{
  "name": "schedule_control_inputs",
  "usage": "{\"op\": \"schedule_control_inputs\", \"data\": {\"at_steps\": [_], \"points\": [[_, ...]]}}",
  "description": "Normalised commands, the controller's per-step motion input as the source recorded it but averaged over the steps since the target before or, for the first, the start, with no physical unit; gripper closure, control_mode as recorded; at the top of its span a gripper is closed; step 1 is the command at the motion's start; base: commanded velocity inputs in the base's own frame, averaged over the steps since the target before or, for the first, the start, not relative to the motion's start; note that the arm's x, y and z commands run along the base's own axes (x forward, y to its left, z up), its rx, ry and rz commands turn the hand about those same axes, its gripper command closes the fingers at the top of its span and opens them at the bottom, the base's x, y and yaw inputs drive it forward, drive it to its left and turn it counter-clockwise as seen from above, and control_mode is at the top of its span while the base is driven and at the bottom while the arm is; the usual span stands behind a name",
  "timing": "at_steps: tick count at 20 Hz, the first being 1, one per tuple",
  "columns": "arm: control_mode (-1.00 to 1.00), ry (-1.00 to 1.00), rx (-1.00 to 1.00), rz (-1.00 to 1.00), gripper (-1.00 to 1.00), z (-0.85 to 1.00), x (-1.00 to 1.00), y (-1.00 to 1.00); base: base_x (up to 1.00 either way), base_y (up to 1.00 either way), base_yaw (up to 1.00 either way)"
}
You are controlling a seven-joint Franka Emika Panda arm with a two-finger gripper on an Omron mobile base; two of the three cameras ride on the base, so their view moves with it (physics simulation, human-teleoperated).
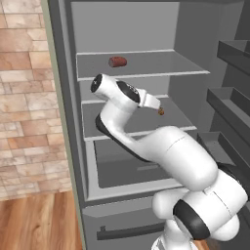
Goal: Move the pork loin and apricot from the second highest shelf to the top shelf to make space. Then, place the pitcher from the counter on the cleared second highest shelf.
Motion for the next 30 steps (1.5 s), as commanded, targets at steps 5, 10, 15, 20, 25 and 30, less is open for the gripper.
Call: {"op": "schedule_control_inputs", "data": {"at_steps": [5, 10, 15, 20, 25, 30], "points": [[-1.00, 0.00, 0.06, 0.00, -1.00, -0.14, 0.18, -0.29, 0.00, 0.00, 0.00], [-1.00, 0.00, 0.02, 0.00, -1.00, -0.18, 0.30, -0.27, 0.00, 0.00, 0.00], [-1.00, 0.00, 0.00, 0.00, -1.00, -0.39, 0.30, -0.21, 0.00, 0.00, 0.00], [-1.00, 0.00, 0.00, 0.00, -1.00, -0.44, 0.35, -0.02, 0.00, 0.00, 0.00], [-1.00, 0.00, 0.00, 0.00, -1.00, -0.22, 0.50, 0.00, 0.00, 0.00, 0.00], [-1.00, 0.00, 0.00, 0.00, -1.00, -0.16, 0.50, -0.05, 0.00, 0.00, 0.00]]}}
